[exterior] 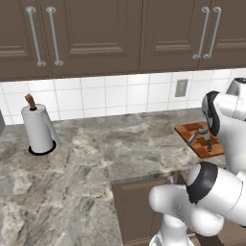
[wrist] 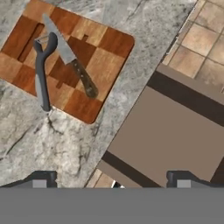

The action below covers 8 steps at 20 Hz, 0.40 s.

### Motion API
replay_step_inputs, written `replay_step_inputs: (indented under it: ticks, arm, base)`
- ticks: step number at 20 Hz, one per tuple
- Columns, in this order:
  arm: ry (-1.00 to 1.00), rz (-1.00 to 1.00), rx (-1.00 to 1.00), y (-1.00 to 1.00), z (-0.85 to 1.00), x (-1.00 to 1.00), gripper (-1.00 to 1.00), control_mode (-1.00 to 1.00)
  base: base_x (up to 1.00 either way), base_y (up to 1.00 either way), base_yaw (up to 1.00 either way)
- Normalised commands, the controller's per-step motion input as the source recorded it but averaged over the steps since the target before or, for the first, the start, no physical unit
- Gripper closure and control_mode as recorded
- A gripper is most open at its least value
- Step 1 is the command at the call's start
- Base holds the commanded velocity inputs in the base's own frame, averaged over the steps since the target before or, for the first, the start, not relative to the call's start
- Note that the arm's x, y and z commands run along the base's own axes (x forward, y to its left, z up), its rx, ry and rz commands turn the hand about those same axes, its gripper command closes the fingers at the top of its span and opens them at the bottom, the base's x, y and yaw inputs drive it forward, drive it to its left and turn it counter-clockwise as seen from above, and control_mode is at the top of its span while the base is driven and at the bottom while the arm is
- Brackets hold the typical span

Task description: Open the drawer on the right and place the cutting tools on the cutting board.

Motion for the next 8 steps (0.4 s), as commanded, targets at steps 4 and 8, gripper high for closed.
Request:
replay_step_inputs:
  ticks: [4, 8]
  arm:
    - [0.00, -0.06, 0.00, 0.10, 1.00, -0.54, -1.00, -1.00]
    - [0.03, -0.05, 0.00, 0.01, 1.00, -0.48, -1.00, -1.00]
  base:
    - [0.00, 0.00, 0.00]
    - [0.00, 0.00, 0.00]
